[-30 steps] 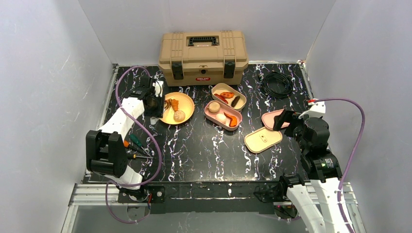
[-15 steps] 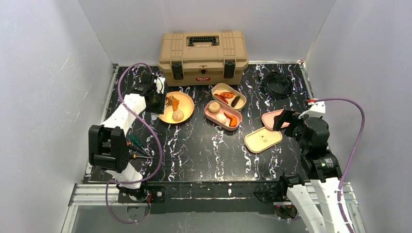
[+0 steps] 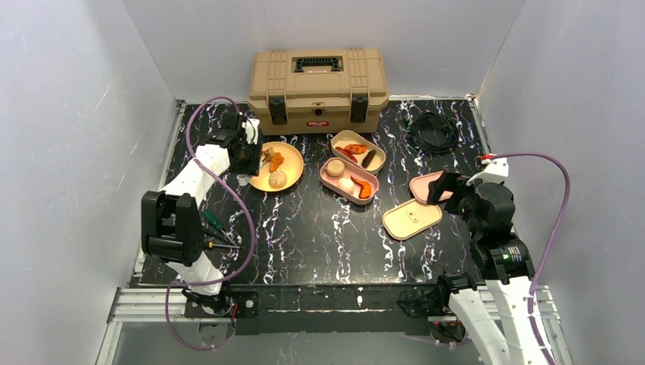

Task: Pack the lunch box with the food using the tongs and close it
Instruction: Pick up the fake food from the plate.

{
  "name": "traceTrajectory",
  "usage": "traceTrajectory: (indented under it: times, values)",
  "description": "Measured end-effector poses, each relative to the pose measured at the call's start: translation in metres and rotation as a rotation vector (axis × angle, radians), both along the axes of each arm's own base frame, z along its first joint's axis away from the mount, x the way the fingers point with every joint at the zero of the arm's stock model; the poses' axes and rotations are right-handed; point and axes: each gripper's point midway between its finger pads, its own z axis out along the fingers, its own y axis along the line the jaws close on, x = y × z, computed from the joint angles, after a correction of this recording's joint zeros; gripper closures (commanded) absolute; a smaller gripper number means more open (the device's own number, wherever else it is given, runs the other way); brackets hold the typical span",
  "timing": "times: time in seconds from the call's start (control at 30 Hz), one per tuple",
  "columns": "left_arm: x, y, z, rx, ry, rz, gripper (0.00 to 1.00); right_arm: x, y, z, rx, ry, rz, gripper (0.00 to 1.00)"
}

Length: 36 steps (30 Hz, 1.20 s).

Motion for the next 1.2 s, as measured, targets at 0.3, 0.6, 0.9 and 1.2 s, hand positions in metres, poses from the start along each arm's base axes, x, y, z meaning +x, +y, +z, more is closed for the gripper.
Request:
traceTrajectory:
  times: [0.3, 0.6, 0.9, 1.2]
  values:
    - [0.010, -0.006, -0.003, -0.022, -0.003, -0.005, 0.85, 0.000, 0.000, -0.001, -0.001, 0.004, 0.000, 0.00]
    - [0.011, -0.009, 0.002, -0.050, -0.028, 0.019, 1.00, 0.002, -0.001, -0.003, -0.005, 0.015, -0.006, 0.00]
    - [-0.024, -0.016, 0.060, -0.157, -0.181, 0.016, 1.00, 0.003, -0.003, -0.005, -0.011, 0.021, -0.022, 0.00]
    - [-0.039, -0.060, 0.073, -0.230, -0.198, -0.099, 1.00, 0.004, -0.004, -0.007, -0.014, 0.029, -0.025, 0.00]
